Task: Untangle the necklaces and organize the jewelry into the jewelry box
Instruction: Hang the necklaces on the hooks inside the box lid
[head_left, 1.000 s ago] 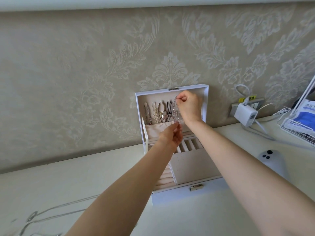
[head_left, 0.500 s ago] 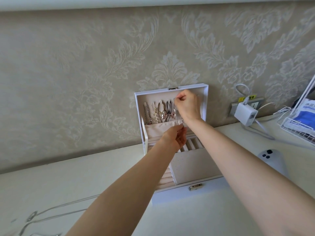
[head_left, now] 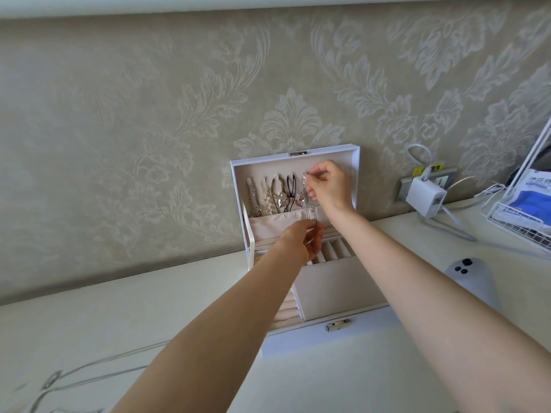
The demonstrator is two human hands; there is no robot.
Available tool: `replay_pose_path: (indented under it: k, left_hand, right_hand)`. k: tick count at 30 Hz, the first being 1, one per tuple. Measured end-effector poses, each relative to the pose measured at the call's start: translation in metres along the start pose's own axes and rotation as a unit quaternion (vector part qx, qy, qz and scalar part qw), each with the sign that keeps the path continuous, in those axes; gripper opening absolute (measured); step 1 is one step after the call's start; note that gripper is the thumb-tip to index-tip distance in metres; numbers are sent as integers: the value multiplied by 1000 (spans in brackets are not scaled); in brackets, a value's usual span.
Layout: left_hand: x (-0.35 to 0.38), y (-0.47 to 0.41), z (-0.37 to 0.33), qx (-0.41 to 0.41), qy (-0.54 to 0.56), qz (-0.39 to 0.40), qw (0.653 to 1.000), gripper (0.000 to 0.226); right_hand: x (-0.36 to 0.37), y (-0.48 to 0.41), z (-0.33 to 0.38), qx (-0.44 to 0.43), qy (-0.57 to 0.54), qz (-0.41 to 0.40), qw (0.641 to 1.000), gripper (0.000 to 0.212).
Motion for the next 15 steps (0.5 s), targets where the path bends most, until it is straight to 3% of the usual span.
replay_pose_path:
  k: [6,10,13,15]
  left_hand:
    - [2,4,-2,22,-35,-41,998,12]
    - [2,6,0,27,-45,-48,997,6]
    - [3,7,2,37,-41,-42,998,10]
    - [6,8,4,46,-45,-46,997,9]
  right_hand:
    - [-1,-8,2,-37,23,3,999,29]
    - [-2,-9,2,-64,61,39,995,13]
    - [-5,-9,5,-74,102,75,989,14]
    - [-7,-4,8,-66,105,64,990,6]
Point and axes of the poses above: each hand's wrist, its own y-axis away from the middle knuckle, its own x-axis out of the palm, z = x × y, the point moved 1 cm from there along -y, towards the middle knuckle, and after that the axes turned 12 degrees about -x, right-handed, at the moved point
